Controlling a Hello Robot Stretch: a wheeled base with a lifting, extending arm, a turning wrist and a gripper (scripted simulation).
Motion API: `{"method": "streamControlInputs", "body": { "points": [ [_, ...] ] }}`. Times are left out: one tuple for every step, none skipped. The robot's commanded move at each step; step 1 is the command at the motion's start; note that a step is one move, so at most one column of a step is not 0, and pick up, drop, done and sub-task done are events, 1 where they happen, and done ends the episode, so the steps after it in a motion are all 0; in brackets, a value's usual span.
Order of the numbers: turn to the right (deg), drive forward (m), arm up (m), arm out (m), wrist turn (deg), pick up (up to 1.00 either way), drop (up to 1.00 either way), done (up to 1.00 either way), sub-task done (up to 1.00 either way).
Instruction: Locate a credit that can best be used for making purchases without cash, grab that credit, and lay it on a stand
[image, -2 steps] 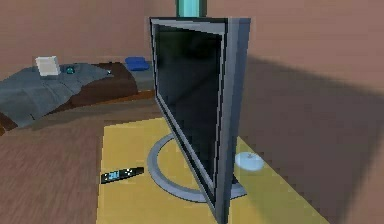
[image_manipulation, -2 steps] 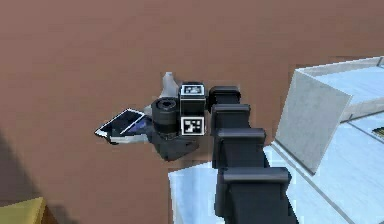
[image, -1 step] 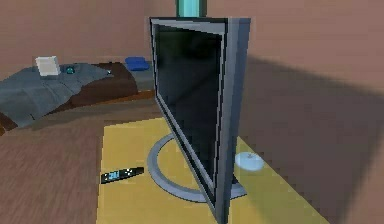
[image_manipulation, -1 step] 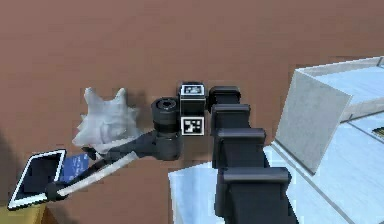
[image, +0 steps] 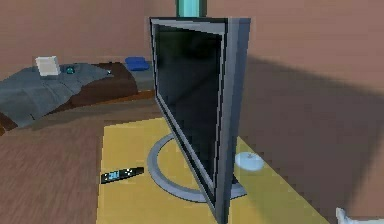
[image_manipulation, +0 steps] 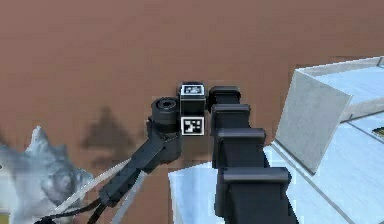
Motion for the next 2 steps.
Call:
{"method": "streamControlInputs", "body": {
  "points": [
    [0.0,0.00,0.00,0.00,-3.0,0.00,0.00,0.00,0.00],
    [0.0,0.00,0.00,-0.14,0.0,0.00,0.00,0.00,0.00]
  ]
}}
